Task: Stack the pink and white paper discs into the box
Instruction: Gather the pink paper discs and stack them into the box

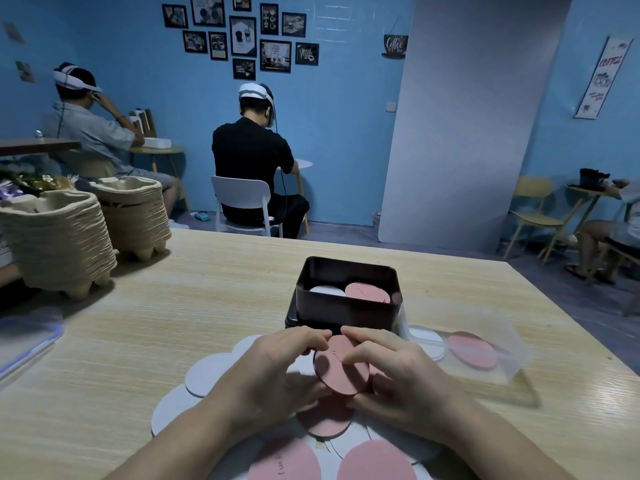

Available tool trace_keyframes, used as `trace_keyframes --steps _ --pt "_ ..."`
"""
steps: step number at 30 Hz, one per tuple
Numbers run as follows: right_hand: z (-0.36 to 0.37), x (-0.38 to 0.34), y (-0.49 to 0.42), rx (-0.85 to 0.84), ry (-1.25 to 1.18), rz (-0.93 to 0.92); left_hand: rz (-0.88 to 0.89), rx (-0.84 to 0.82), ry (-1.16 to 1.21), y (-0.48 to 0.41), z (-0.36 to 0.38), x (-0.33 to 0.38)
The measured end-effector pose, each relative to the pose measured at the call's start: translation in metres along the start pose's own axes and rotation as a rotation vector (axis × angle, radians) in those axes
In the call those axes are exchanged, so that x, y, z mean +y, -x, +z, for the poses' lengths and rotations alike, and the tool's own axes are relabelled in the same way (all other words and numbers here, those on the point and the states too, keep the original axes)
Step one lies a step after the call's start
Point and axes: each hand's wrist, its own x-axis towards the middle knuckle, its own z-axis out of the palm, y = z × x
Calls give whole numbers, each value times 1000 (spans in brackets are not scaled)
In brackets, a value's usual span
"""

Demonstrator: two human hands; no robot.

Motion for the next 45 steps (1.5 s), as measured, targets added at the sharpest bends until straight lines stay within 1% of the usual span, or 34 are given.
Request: trace_keyframes --steps 4,7,9,15,20,23,27,31,36,38,41,45 --pt "0 2 0 -7 -1 4 -28 -40 59 1 2 -2" --pt "1 2 -2 25 -17 3 -47 -75 11 2 2 -4" --pt "2 0 -2 37 -17 3 -52 -65 -24 1 1 -2" --pt "3 0 -1 18 32 8 42 -11 -63 -4 1 2" --pt "1 -2 -2 7 91 -3 56 -45 -61 -4 1 2" --pt "0 -3 -1 10 84 -1 -4 -88 -47 -2 -2 3" --pt "-9 -1 4 43 42 61 -123 -166 -58 5 -16 1" --pt "-14 1 7 60 26 93 -128 -297 -184 6 -22 5" --pt "-12 1 7 42 13 106 -139 -374 -185 3 -22 7" --pt "-12 1 7 46 17 112 -129 -377 -183 3 -21 7" --pt "-12 0 8 48 12 124 -156 -337 -158 4 -22 10" --pt "-11 0 7 61 10 146 -193 -282 -28 4 -30 13"
